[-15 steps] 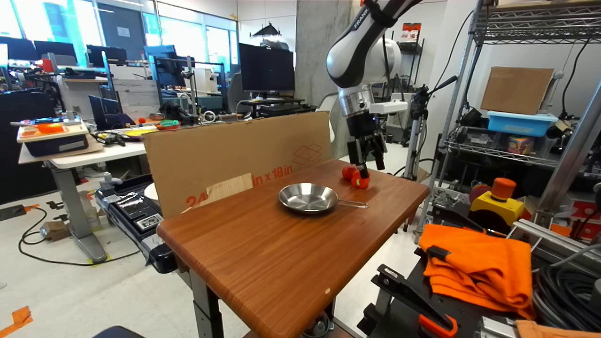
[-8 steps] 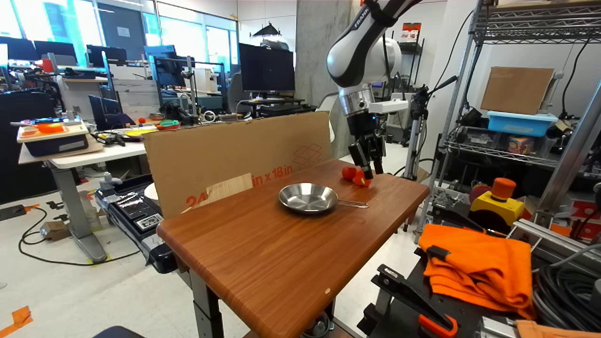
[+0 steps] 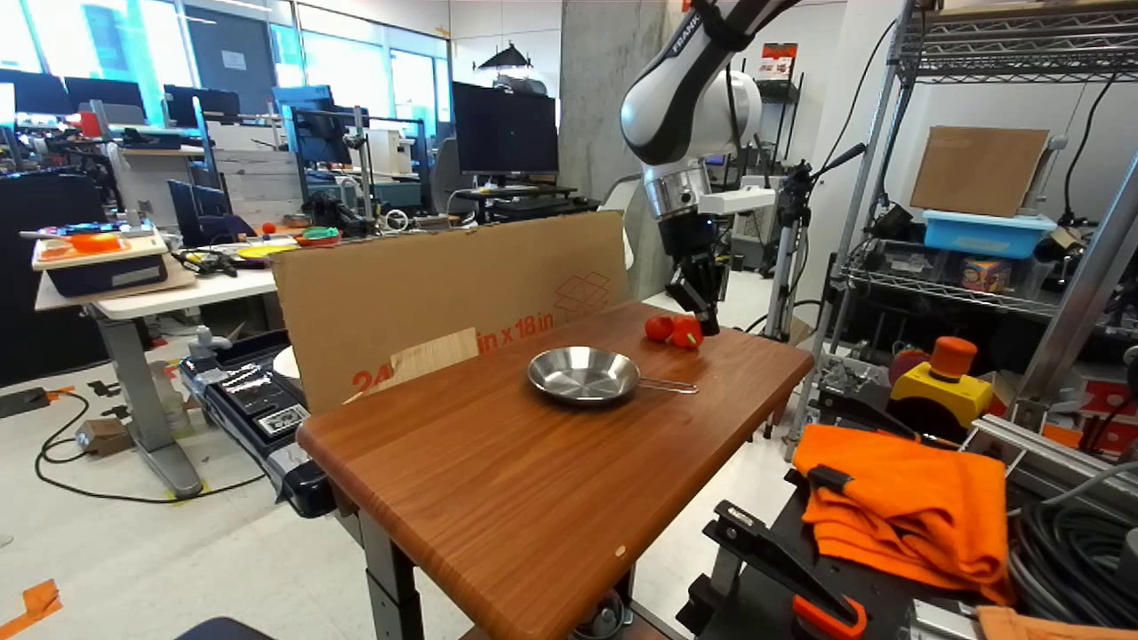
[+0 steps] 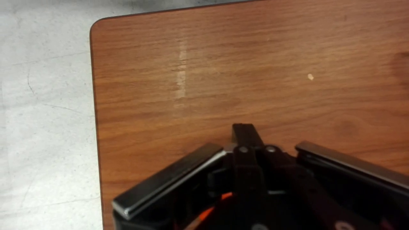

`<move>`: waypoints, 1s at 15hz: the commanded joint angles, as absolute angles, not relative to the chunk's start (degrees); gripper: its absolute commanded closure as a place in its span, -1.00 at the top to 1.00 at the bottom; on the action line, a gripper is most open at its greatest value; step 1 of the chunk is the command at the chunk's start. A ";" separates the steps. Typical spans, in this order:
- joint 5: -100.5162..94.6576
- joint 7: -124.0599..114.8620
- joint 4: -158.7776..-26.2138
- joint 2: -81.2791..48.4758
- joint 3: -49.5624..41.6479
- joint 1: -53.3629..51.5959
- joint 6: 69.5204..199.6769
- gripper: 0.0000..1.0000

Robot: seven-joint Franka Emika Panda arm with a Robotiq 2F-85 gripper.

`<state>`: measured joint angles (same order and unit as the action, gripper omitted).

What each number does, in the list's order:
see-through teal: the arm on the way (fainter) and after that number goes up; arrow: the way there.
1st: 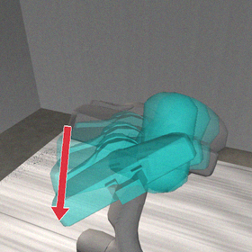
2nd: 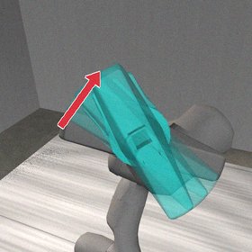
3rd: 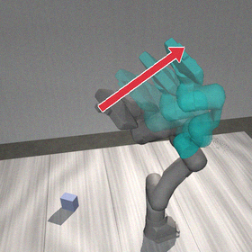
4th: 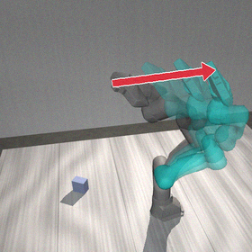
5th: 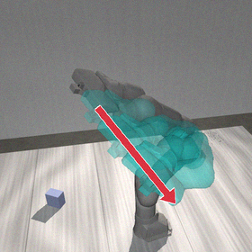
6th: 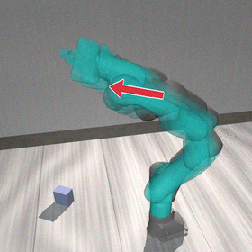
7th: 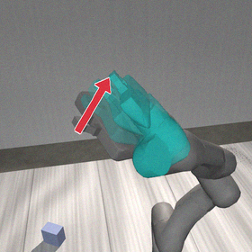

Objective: Put the pepper on the pan

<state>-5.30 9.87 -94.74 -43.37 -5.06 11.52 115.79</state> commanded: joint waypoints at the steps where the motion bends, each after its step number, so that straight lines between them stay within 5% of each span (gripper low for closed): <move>1: -5.19 9.24 -93.28 -43.59 -5.48 11.25 113.71 -1.00; 5: -5.31 9.11 -93.36 -43.56 -5.57 11.21 113.92 -1.00; 6: -5.40 9.14 -93.40 -43.43 -5.58 11.14 113.82 -0.48; 8: -5.40 8.98 -93.28 -43.38 -5.61 11.09 113.66 -0.35; 15: -5.59 8.61 -92.97 -43.29 -5.74 10.99 113.74 0.70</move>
<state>-5.34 9.16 -94.12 -43.37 -5.26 11.50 115.79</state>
